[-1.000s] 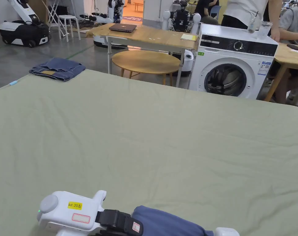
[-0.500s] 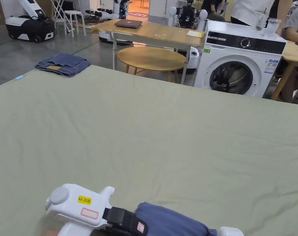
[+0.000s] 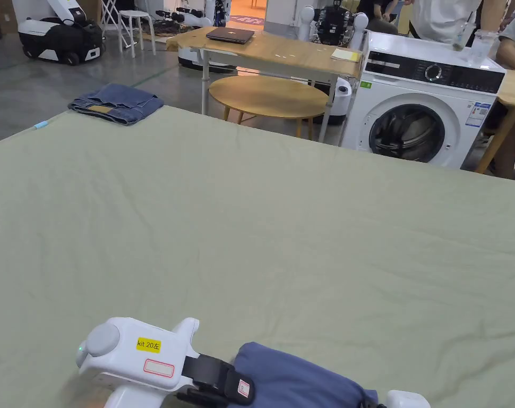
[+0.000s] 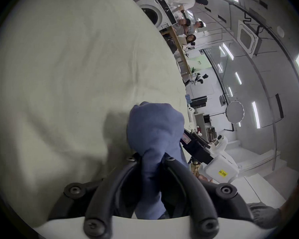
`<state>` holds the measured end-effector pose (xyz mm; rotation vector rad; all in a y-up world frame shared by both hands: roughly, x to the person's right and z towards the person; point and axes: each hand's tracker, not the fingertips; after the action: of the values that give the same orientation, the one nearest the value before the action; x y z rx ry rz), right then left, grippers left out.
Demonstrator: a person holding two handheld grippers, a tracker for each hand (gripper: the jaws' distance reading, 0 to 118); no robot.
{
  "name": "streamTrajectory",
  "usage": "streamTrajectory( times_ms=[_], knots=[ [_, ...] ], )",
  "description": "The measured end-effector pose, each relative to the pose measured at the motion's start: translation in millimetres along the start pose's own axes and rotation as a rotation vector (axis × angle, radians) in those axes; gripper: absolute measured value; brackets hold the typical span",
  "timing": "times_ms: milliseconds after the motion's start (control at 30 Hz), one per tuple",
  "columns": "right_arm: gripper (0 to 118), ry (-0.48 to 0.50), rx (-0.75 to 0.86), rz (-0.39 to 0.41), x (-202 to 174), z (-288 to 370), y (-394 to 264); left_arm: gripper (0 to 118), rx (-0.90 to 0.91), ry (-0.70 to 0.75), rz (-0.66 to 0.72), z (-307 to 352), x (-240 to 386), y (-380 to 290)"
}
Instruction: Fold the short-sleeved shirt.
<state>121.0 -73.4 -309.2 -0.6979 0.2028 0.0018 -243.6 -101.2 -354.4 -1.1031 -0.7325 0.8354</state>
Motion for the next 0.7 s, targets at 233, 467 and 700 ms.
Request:
streamTrajectory(
  times_ms=[233,467,700],
  knots=[
    [0,-0.035,0.185,0.046,0,21,21,14,0.03,-0.03,-0.049,35,34,7],
    [0,-0.02,0.338,0.091,-11,37,70,14,0.063,0.074,-0.099,106,61,19],
    [0,-0.024,0.476,0.103,-30,43,119,14,0.177,0.26,-0.093,228,63,39]
  ],
)
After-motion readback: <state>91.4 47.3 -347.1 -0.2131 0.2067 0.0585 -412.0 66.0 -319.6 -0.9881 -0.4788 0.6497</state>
